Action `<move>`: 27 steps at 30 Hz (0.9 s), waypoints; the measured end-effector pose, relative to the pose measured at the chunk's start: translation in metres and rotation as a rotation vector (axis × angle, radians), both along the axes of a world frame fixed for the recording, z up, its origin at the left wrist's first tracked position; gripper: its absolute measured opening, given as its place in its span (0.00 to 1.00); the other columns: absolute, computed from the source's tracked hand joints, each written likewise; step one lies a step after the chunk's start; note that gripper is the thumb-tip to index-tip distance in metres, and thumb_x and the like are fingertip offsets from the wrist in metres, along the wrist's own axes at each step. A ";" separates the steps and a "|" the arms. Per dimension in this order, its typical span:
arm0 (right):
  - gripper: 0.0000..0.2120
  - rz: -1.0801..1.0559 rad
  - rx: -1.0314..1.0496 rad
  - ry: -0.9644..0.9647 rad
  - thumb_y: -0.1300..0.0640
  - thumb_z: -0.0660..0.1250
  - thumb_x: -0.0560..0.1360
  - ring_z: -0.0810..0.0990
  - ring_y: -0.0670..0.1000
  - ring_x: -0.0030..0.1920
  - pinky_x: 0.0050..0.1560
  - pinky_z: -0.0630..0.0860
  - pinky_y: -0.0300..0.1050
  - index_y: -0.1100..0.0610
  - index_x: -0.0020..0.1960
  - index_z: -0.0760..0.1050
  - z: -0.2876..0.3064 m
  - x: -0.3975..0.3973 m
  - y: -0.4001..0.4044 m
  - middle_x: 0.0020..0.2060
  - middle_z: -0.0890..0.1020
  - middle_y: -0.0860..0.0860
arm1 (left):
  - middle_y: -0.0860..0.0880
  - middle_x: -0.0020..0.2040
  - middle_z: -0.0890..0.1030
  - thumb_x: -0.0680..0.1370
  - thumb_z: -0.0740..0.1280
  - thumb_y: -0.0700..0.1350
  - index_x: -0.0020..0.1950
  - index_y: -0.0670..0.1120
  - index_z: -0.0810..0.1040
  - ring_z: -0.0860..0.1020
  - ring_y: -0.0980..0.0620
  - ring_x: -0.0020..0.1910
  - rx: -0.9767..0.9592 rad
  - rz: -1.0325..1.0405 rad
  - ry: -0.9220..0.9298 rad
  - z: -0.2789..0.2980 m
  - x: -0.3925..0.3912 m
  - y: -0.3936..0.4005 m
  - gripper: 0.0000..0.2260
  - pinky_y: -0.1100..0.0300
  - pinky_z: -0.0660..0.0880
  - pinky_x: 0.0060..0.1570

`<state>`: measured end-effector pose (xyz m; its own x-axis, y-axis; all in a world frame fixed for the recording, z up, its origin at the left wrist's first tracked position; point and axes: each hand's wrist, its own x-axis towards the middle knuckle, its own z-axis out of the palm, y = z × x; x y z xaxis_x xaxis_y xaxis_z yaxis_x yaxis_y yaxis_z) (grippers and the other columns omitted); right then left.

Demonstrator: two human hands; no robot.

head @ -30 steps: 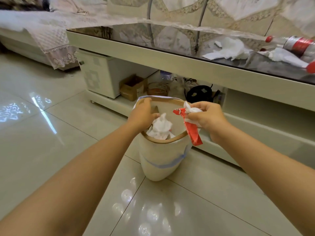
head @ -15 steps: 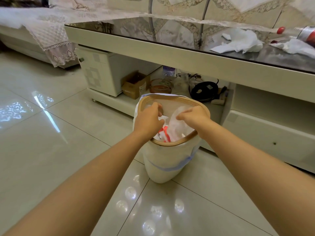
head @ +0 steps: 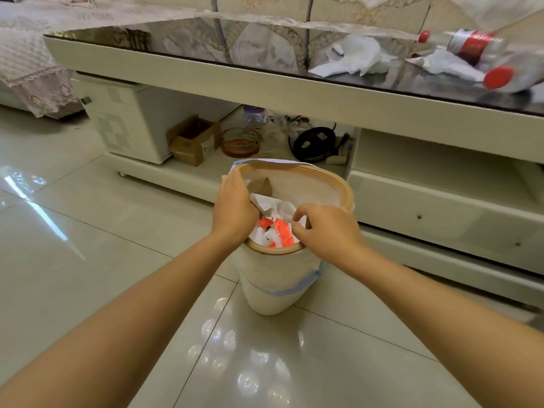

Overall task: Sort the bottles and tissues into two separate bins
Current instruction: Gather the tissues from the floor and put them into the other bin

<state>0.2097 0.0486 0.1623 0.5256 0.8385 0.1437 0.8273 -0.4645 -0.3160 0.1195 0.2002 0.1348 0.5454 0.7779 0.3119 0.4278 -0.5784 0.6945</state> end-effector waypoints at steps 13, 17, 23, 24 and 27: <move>0.08 -0.061 0.199 0.150 0.56 0.64 0.71 0.78 0.49 0.43 0.46 0.75 0.46 0.56 0.45 0.81 0.015 0.029 -0.124 0.42 0.82 0.50 | 0.44 0.66 0.73 0.74 0.64 0.49 0.67 0.44 0.70 0.69 0.44 0.66 0.118 -0.106 0.087 0.007 0.049 -0.099 0.22 0.53 0.63 0.67; 0.05 -0.061 0.203 0.208 0.56 0.66 0.69 0.76 0.43 0.39 0.44 0.76 0.45 0.54 0.42 0.81 0.007 0.024 -0.192 0.38 0.80 0.45 | 0.45 0.62 0.75 0.79 0.60 0.54 0.66 0.47 0.70 0.71 0.44 0.61 0.280 -0.319 0.107 0.012 0.030 -0.162 0.18 0.49 0.65 0.64; 0.05 -0.085 -0.075 0.335 0.54 0.67 0.71 0.75 0.40 0.37 0.43 0.76 0.44 0.48 0.44 0.81 -0.043 0.006 -0.287 0.38 0.81 0.42 | 0.42 0.66 0.72 0.79 0.60 0.49 0.64 0.44 0.71 0.66 0.42 0.68 0.765 -0.746 0.202 -0.023 0.023 -0.255 0.16 0.47 0.61 0.64; 0.05 -0.087 -0.112 0.362 0.54 0.67 0.71 0.75 0.40 0.37 0.41 0.75 0.43 0.48 0.45 0.81 -0.051 0.002 -0.300 0.39 0.81 0.42 | 0.42 0.66 0.74 0.79 0.62 0.46 0.63 0.43 0.72 0.67 0.42 0.68 0.792 -0.847 0.237 -0.034 0.022 -0.269 0.15 0.47 0.63 0.65; 0.06 -0.086 -0.204 0.404 0.54 0.66 0.72 0.75 0.41 0.38 0.39 0.70 0.40 0.47 0.45 0.80 -0.074 -0.008 -0.335 0.38 0.78 0.40 | 0.43 0.55 0.81 0.75 0.68 0.43 0.55 0.44 0.78 0.77 0.42 0.57 0.771 -1.059 0.384 -0.069 0.015 -0.313 0.10 0.48 0.72 0.52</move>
<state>0.2018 -0.2859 0.0881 0.5747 0.7789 -0.2511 0.6119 -0.6127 -0.5002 0.1345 -0.1125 0.0656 0.9163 -0.3637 0.1678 -0.3670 -0.9301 -0.0117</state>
